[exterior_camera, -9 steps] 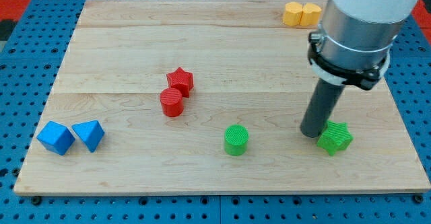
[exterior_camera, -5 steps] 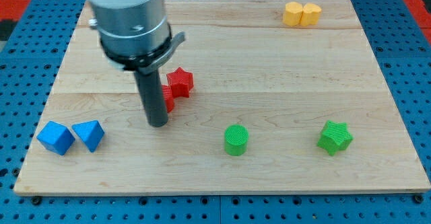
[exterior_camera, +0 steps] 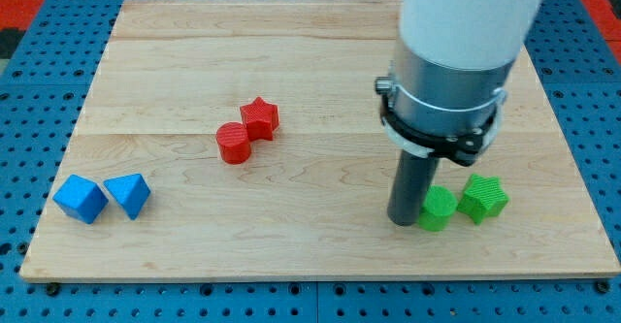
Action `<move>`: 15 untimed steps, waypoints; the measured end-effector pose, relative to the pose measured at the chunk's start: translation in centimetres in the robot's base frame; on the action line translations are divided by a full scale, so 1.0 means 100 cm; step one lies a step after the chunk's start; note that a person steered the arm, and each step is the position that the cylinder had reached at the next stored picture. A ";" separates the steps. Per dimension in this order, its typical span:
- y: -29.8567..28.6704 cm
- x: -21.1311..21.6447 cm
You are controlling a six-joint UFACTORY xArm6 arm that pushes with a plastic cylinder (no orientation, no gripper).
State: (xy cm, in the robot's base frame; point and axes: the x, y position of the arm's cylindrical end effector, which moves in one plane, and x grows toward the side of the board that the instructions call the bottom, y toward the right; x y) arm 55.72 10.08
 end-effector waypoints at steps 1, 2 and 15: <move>0.016 0.000; -0.031 -0.002; -0.123 -0.018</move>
State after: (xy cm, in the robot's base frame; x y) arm 53.96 -2.19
